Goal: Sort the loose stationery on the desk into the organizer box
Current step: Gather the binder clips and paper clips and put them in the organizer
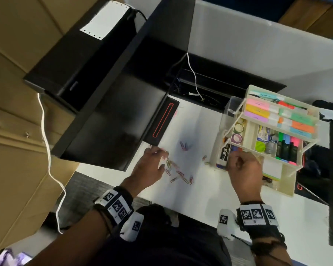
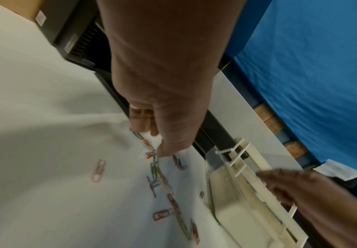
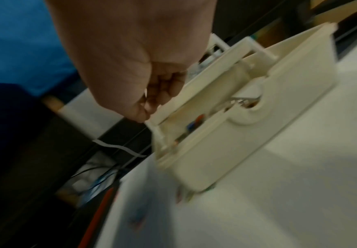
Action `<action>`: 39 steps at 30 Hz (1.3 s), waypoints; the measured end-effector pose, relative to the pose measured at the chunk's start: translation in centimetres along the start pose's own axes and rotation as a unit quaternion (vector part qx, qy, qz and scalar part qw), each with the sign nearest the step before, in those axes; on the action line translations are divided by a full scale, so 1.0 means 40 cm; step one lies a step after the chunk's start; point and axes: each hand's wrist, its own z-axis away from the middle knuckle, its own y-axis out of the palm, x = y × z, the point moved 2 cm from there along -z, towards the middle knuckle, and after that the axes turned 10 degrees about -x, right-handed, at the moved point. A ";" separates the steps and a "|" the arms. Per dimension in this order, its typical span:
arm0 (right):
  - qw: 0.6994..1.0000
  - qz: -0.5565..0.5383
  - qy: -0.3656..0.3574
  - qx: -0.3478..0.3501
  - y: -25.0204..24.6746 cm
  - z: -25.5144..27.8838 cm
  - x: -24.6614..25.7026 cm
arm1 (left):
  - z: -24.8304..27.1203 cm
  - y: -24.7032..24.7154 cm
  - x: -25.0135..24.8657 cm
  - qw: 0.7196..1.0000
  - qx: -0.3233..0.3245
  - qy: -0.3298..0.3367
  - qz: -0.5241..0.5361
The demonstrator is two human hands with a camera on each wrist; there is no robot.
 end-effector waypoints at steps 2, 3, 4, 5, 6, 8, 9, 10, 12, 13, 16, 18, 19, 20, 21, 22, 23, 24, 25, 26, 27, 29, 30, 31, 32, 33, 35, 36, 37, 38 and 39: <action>0.992 -0.087 -0.075 0.045 0.042 0.034 0.073 | 0.011 0.008 0.016 0.997 0.006 -0.031 -0.075; 0.985 -0.113 -0.102 0.079 0.076 0.052 0.105 | 0.015 0.015 0.020 0.995 0.010 -0.043 -0.090; 0.979 -0.117 -0.120 0.112 0.119 0.067 0.128 | 0.017 0.022 0.022 0.994 0.017 -0.050 -0.094; 0.975 -0.104 -0.130 0.146 0.168 0.078 0.140 | 0.019 0.031 0.023 0.994 0.025 -0.051 -0.096; 0.973 -0.072 -0.127 0.178 0.220 0.081 0.143 | 0.020 0.038 0.022 0.993 0.029 -0.047 -0.100; 0.969 -0.002 -0.102 0.224 0.312 0.079 0.134 | 0.020 0.048 0.017 0.994 0.027 -0.034 -0.098; 0.967 0.019 -0.096 0.235 0.347 0.075 0.127 | 0.019 0.051 0.011 0.996 0.021 -0.026 -0.088; 0.964 0.033 -0.106 0.243 0.372 0.072 0.125 | 0.020 0.055 0.005 0.997 0.016 -0.016 -0.079; 0.953 0.053 -0.153 0.258 0.397 0.079 0.117 | 0.020 0.064 -0.004 0.997 0.014 0.012 -0.077; 0.946 0.055 -0.178 0.264 0.402 0.089 0.111 | 0.019 0.070 -0.007 0.997 0.016 0.024 -0.078; 0.930 0.030 -0.225 0.289 0.390 0.142 0.101 | 0.013 0.085 -0.004 0.997 0.024 0.030 -0.059; 0.921 0.029 -0.236 0.308 0.381 0.176 0.083 | 0.000 0.094 -0.006 0.997 0.032 0.030 -0.057; 0.920 0.029 -0.239 0.308 0.374 0.187 0.076 | -0.007 0.099 -0.008 0.997 0.035 0.027 -0.056; 0.922 0.026 -0.232 0.308 0.366 0.194 0.074 | -0.015 0.102 -0.010 0.998 0.038 0.022 -0.054; 0.926 0.018 -0.221 0.305 0.357 0.200 0.073 | -0.022 0.104 -0.013 0.998 0.037 0.019 -0.053; 0.931 0.007 -0.210 0.299 0.345 0.205 0.076 | -0.029 0.106 -0.017 0.998 0.034 0.020 -0.052; 0.936 -0.002 -0.204 0.286 0.338 0.210 0.078 | -0.035 0.106 -0.021 0.998 0.030 0.022 -0.050; 0.942 -0.006 -0.203 0.268 0.331 0.213 0.081 | -0.042 0.106 -0.026 0.998 0.028 0.024 -0.044; 0.947 -0.004 -0.201 0.249 0.330 0.212 0.080 | -0.049 0.106 -0.032 0.999 0.027 0.028 -0.038; 0.952 0.004 -0.199 0.234 0.331 0.207 0.077 | -0.056 0.108 -0.036 0.999 0.025 0.032 -0.032; 0.955 0.012 -0.197 0.223 0.334 0.202 0.072 | -0.063 0.110 -0.040 0.999 0.026 0.035 -0.030; 0.955 0.027 -0.188 0.229 0.343 0.188 0.063 | -0.076 0.117 -0.043 0.998 0.029 0.034 -0.032; 0.952 0.031 -0.180 0.244 0.345 0.181 0.062 | -0.083 0.120 -0.046 0.998 0.032 0.032 -0.035; 0.950 0.038 -0.175 0.254 0.346 0.175 0.061 | -0.090 0.122 -0.051 0.998 0.035 0.030 -0.040; 0.950 0.047 -0.168 0.261 0.345 0.169 0.064 | -0.097 0.124 -0.056 0.998 0.037 0.029 -0.048; 0.950 0.051 -0.162 0.261 0.343 0.166 0.067 | -0.102 0.122 -0.062 0.997 0.040 0.025 -0.056; 0.953 0.041 -0.157 0.256 0.342 0.160 0.072 | -0.111 0.116 -0.068 0.997 0.040 0.012 -0.064; 0.952 0.037 -0.161 0.256 0.343 0.158 0.072 | -0.115 0.113 -0.069 0.997 0.036 0.006 -0.065; 0.952 0.036 -0.168 0.253 0.347 0.157 0.067 | -0.118 0.110 -0.069 0.998 0.031 0.001 -0.062; 0.952 0.037 -0.173 0.249 0.350 0.156 0.062 | -0.120 0.107 -0.069 0.998 0.026 -0.001 -0.056; 0.954 0.036 -0.171 0.245 0.349 0.157 0.059 | -0.121 0.103 -0.071 0.998 0.022 -0.003 -0.051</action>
